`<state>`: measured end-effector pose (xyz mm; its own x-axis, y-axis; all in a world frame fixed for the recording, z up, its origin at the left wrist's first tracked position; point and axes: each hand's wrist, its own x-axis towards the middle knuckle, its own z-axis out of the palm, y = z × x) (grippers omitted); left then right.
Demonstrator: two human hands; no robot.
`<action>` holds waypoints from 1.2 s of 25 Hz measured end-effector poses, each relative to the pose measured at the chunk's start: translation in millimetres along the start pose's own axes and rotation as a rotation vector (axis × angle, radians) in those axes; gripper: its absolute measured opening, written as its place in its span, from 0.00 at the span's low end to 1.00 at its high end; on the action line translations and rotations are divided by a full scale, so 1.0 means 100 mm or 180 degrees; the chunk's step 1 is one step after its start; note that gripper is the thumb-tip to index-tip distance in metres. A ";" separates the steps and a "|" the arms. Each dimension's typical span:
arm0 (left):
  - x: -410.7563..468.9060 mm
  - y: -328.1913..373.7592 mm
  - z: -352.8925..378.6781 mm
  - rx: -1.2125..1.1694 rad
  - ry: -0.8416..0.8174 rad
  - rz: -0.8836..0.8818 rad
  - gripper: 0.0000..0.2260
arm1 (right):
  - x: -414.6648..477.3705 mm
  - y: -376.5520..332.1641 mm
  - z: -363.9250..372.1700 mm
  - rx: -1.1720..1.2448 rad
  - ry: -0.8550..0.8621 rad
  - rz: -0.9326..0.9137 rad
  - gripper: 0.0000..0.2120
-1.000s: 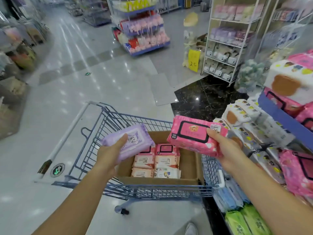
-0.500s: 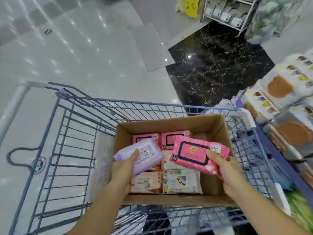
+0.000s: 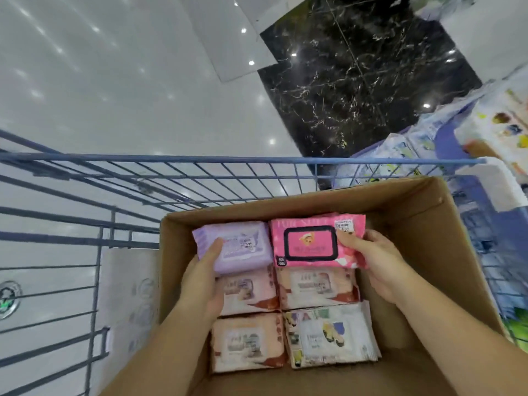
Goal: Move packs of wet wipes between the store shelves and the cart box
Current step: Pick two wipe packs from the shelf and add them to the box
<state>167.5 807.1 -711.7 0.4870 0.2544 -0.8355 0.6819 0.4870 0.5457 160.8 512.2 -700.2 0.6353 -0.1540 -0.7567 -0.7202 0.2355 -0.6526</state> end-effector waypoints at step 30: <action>-1.08 0.22 0.42 0.2230 -0.0745 0.0118 0.10 | -1.01 -0.04 0.30 -0.0184 0.0719 0.0156 0.29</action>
<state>152.8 754.7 -606.4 0.5667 0.0374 -0.8231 0.8132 -0.1859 0.5515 107.8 555.4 -620.4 0.5254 -0.3561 -0.7727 -0.7675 0.1936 -0.6111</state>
